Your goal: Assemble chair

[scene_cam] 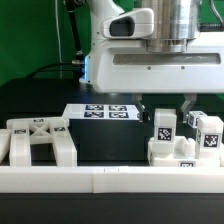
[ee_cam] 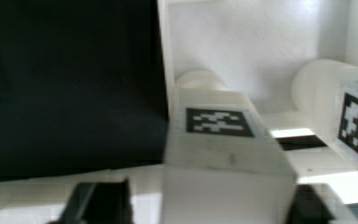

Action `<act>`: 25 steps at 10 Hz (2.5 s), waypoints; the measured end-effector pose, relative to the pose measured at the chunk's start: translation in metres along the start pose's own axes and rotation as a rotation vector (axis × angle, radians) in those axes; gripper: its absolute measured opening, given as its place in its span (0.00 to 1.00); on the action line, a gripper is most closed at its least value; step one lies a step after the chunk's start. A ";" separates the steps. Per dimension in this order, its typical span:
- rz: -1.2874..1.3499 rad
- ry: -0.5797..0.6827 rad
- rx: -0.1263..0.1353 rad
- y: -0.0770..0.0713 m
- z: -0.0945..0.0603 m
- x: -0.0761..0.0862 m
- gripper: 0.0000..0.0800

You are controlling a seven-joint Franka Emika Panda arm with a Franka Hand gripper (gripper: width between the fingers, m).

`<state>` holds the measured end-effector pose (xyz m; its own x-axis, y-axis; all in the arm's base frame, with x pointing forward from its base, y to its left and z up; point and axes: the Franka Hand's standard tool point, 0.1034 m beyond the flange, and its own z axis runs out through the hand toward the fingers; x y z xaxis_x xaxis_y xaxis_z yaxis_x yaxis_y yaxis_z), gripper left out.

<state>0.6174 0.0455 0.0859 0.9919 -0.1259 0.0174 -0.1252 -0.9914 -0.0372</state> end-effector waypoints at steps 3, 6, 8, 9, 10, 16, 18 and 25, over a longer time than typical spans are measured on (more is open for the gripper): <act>0.076 0.000 0.001 0.000 0.000 0.000 0.36; 0.328 0.002 0.001 0.000 0.000 0.000 0.36; 0.537 0.007 0.003 -0.006 0.001 -0.001 0.36; 0.627 0.008 0.007 -0.007 0.001 -0.001 0.36; 0.713 0.010 0.011 -0.007 0.001 0.000 0.36; 1.294 0.015 0.031 -0.009 0.002 0.003 0.36; 1.303 0.015 0.030 -0.009 0.002 0.003 0.38; 0.796 0.021 0.024 -0.014 0.003 0.001 0.81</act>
Offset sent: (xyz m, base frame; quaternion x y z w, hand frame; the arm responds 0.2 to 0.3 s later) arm 0.0000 0.0000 0.0000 0.0000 0.0000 0.1938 0.9810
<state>0.6201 0.0591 0.0832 0.6037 -0.7972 -0.0050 -0.7955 -0.6021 -0.0677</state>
